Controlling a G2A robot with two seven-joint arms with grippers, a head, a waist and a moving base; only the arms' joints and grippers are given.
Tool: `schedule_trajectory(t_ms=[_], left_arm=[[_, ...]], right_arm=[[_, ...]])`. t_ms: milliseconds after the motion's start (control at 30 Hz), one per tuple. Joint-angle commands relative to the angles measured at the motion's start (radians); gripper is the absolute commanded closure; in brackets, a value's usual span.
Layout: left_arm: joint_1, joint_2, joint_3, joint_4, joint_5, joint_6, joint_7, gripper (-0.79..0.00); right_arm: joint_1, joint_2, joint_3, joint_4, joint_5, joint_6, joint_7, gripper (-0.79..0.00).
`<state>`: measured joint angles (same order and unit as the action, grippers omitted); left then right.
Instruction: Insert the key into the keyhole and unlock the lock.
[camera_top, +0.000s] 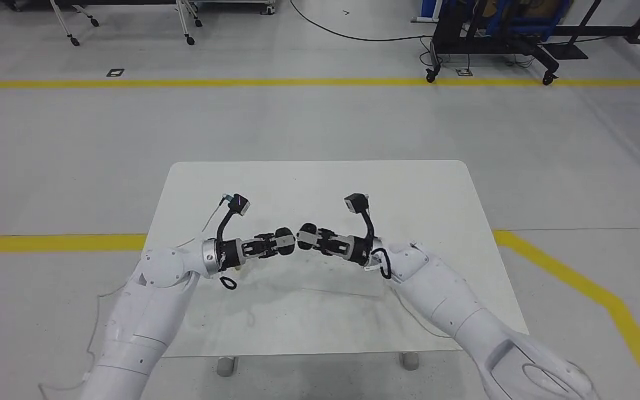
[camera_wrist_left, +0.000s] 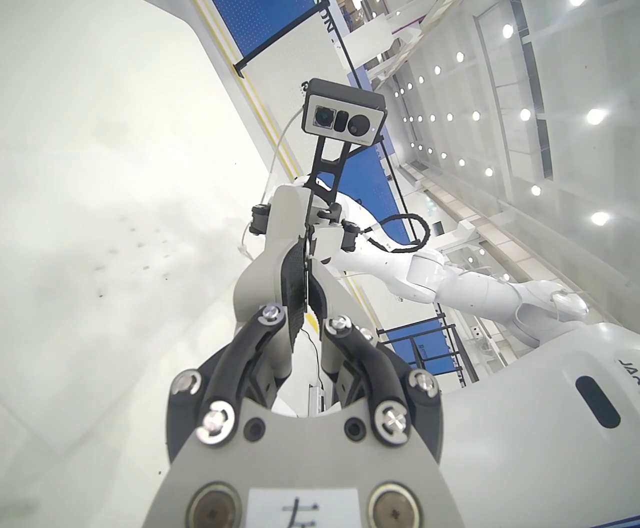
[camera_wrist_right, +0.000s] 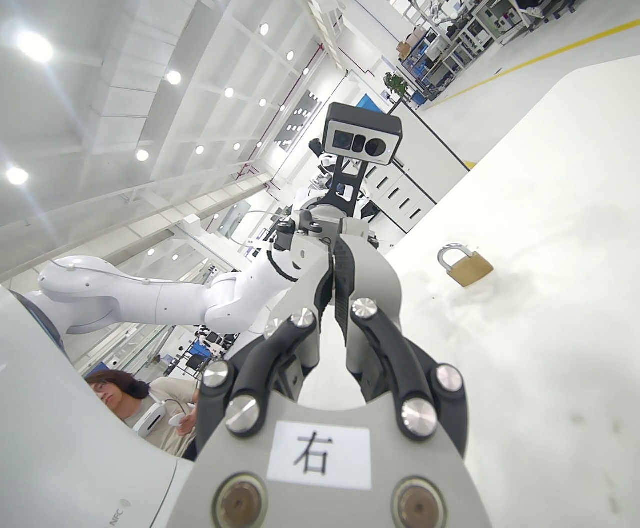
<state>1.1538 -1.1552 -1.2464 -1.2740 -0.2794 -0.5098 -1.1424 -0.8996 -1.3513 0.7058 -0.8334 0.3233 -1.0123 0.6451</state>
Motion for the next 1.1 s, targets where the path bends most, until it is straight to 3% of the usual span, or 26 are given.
schedule_trajectory(t_ms=[0, 100, 167, 233, 467, 700, 900, 1067], left_arm=[[0.001, 0.002, 0.001, -0.002, 0.003, -0.002, 0.005, 0.0], [0.004, 0.005, -0.001, -0.005, 0.017, -0.011, 0.018, 0.0], [0.005, 0.007, -0.005, -0.009, 0.034, -0.021, 0.029, 0.0], [0.009, 0.01, -0.009, -0.018, 0.054, -0.032, 0.04, 0.0], [0.017, 0.024, -0.015, -0.063, 0.093, -0.035, -0.002, 0.0], [-0.008, 0.036, -0.008, -0.065, 0.101, -0.025, -0.093, 0.0], [-0.013, 0.041, 0.014, -0.072, 0.131, -0.029, -0.094, 0.0], [-0.017, 0.044, 0.026, -0.074, 0.133, -0.034, -0.093, 0.0]], right_arm=[[0.002, -0.002, 0.001, 0.003, 0.004, 0.0, 0.006, 0.0], [0.002, -0.004, 0.005, 0.006, 0.015, 0.0, 0.018, 0.0], [0.001, -0.004, 0.008, 0.006, 0.025, 0.0, 0.035, -0.234], [0.001, -0.002, 0.017, 0.008, 0.036, 0.0, 0.052, -0.299], [-0.016, 0.024, 0.063, -0.013, 0.055, 0.0, 0.162, -0.268], [-0.04, 0.064, 0.057, -0.089, 0.025, 0.023, 0.186, -0.169], [-0.045, 0.083, 0.027, -0.14, 0.045, 0.058, 0.221, -0.172], [-0.035, 0.09, 0.01, -0.133, 0.049, 0.069, 0.232, -0.24]])
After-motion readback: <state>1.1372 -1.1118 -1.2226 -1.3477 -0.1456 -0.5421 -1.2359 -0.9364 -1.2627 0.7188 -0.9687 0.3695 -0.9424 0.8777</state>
